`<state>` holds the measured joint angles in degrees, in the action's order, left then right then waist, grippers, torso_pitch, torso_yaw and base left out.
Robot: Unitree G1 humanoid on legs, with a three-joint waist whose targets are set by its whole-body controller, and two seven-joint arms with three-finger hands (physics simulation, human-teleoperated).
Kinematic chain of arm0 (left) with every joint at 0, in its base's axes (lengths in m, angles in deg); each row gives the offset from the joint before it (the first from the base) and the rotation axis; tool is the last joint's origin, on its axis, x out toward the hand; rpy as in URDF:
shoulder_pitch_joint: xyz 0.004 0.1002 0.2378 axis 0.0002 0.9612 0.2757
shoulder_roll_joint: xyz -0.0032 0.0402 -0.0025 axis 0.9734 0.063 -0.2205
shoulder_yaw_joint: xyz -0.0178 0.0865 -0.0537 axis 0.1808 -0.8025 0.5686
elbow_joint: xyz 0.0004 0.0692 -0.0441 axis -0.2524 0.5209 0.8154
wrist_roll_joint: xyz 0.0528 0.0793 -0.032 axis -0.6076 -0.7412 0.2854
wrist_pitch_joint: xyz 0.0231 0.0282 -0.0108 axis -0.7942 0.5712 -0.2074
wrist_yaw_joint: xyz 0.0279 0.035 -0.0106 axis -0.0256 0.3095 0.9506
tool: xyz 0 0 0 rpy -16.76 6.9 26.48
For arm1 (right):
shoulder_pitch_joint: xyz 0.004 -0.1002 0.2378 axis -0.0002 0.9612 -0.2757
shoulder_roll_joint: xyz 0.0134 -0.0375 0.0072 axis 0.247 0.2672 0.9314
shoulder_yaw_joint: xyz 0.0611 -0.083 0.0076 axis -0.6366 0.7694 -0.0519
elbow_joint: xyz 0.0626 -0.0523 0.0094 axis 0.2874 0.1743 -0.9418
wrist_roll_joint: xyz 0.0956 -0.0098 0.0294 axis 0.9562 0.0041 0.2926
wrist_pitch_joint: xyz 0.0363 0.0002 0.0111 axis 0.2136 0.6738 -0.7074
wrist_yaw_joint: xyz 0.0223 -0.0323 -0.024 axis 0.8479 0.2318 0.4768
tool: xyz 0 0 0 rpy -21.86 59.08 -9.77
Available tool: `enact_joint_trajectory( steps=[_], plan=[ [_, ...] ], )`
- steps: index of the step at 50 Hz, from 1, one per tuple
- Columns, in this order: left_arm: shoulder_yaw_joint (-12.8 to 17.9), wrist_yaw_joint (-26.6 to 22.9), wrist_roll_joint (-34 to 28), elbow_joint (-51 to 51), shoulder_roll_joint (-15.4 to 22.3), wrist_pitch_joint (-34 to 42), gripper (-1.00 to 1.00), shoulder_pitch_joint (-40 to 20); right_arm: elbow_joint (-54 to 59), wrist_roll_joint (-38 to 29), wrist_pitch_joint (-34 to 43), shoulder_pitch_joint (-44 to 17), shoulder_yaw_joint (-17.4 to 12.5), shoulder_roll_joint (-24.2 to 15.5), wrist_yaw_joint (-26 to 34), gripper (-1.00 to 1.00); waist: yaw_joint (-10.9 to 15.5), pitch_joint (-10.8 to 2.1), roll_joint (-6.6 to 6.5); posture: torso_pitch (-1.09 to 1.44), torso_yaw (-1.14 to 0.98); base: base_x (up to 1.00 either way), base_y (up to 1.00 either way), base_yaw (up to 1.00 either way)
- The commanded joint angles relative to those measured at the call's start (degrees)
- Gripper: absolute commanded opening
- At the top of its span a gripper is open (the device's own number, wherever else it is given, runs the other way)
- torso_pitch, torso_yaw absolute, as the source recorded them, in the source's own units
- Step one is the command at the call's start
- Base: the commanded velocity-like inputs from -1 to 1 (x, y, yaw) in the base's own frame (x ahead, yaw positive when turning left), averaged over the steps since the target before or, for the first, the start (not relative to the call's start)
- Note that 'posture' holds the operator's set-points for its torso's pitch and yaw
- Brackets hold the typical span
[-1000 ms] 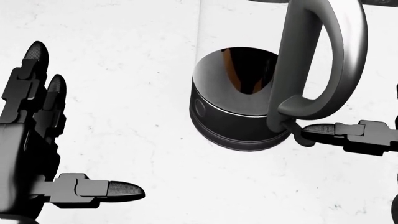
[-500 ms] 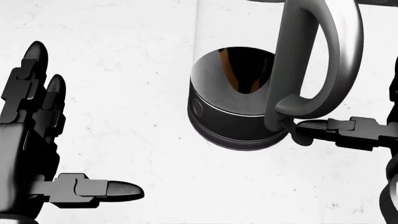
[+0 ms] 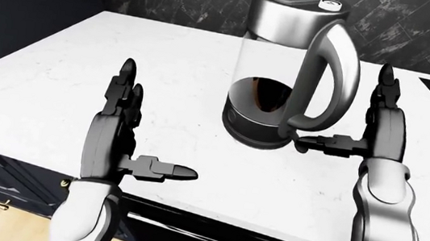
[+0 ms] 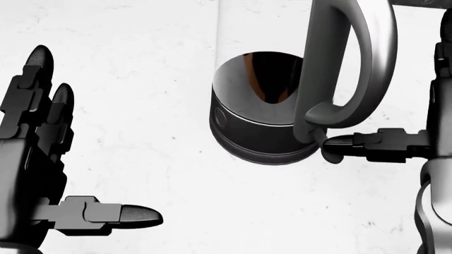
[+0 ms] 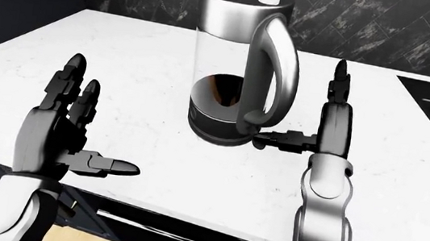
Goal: Press down the lever to turn on the electric kettle.
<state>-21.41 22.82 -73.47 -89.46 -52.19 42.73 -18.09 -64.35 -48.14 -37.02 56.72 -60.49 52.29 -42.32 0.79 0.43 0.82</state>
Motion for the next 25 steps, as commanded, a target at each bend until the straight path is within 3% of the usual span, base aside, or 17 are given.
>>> enact_joint_trajectory(
  steps=[1, 12, 25],
  plan=[
    [0.0, 0.1, 0.0, -2.1, 0.1, -1.6, 1.00, -0.9, 0.0, -3.5, -0.1, -0.7, -0.5, -0.6, 0.6, 1.00, 0.0, -0.57, -0.08, 0.00, 0.00, 0.00, 0.00, 0.00],
    [0.3, 0.1, 0.2, -2.1, 0.2, -1.7, 1.00, -0.9, 2.0, -10.7, 0.4, -0.8, 1.0, -0.5, 3.4, 1.00, -0.1, -0.70, -0.17, 0.00, 0.00, 0.00, 0.00, 0.00],
    [0.0, 0.1, 0.0, -2.8, 0.1, -1.2, 1.00, -0.8, 3.2, -13.9, -0.8, 0.0, 2.0, 1.3, 6.0, 1.00, -0.2, -1.13, -0.18, 0.00, 0.00, 0.00, 0.00, 0.00]
  ],
)
